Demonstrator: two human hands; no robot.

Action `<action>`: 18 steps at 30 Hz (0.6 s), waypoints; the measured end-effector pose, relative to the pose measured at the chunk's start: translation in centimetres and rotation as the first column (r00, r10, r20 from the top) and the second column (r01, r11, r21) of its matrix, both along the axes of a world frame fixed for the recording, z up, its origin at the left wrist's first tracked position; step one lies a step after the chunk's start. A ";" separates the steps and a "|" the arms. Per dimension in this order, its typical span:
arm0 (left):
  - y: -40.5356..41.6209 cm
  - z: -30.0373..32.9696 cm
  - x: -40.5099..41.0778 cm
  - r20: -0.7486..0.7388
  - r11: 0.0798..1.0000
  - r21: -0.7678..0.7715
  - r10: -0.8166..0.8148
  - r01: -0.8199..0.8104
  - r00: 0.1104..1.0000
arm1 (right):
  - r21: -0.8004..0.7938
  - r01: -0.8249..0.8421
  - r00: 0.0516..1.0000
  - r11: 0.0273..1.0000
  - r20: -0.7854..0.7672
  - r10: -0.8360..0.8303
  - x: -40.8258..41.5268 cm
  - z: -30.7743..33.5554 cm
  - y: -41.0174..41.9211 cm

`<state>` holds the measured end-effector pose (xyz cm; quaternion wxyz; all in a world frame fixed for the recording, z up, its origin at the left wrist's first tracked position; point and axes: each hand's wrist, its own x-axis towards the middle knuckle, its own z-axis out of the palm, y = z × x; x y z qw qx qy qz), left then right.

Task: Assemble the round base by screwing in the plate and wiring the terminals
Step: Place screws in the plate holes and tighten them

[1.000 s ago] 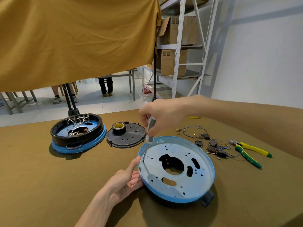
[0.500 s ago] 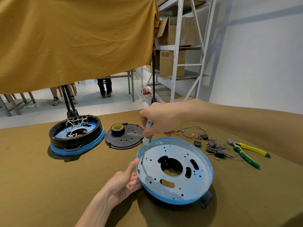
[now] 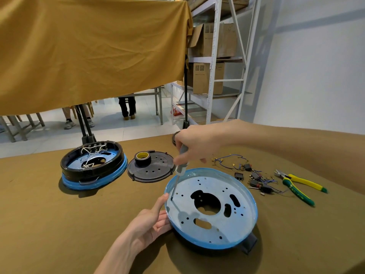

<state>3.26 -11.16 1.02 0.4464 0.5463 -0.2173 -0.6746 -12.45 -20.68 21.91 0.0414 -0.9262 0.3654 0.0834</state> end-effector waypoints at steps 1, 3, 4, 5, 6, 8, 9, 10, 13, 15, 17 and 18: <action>0.0 0.0 0.0 0.001 1.000 -0.002 0.006 -0.006 1.000 | 0.072 -0.016 1.000 0.997 0.004 0.016 -0.3 0.3 -0.1; -0.1 0.0 0.0 0.005 1.000 -0.002 0.006 -0.006 1.000 | 0.137 -0.073 0.996 0.988 0.054 0.066 -0.6 0.3 -0.1; -0.1 -0.1 0.0 0.006 1.000 -0.001 0.002 -0.002 1.000 | 0.118 -0.086 0.995 0.989 0.061 0.079 -0.6 0.2 0.0; -0.1 -0.1 0.0 0.007 1.000 -0.004 0.002 -0.002 1.000 | 0.084 -0.080 0.995 0.993 0.062 0.075 -0.5 -0.1 0.0; -0.1 -0.1 0.0 0.008 1.000 -0.009 0.006 -0.005 1.000 | 0.040 -0.058 0.997 0.998 0.059 0.056 -0.3 -0.3 0.0; -0.1 -0.2 0.0 0.018 1.000 -0.016 0.019 -0.019 1.000 | -0.050 -0.011 0.999 0.999 0.042 0.013 0.0 -0.6 -0.2; -0.1 -0.3 0.0 0.021 1.000 -0.018 0.024 -0.024 0.999 | -0.057 0.003 1.000 0.998 0.023 -0.001 0.1 -0.6 -0.2; -0.1 -0.3 -0.1 0.022 0.999 -0.023 0.024 -0.024 0.999 | -0.029 0.007 1.000 1.000 0.003 -0.007 0.0 -0.4 -0.2; 0.0 -0.3 0.0 0.020 0.999 -0.039 0.003 -0.002 1.000 | 0.063 -0.030 0.999 0.998 -0.007 0.031 -0.7 0.1 0.0; 0.1 -0.4 0.0 0.019 0.999 -0.042 -0.009 0.009 1.000 | 0.025 -0.078 0.996 0.997 0.042 0.077 -0.9 -0.1 0.2; 0.2 -0.4 0.0 0.028 0.999 -0.051 -0.015 0.017 0.999 | -0.030 -0.071 0.996 0.997 0.057 0.073 -0.7 -0.5 0.4; 0.2 -0.5 0.0 0.035 0.998 -0.056 -0.016 0.018 0.999 | -0.058 -0.050 0.998 0.997 0.046 0.053 -0.5 -0.8 0.5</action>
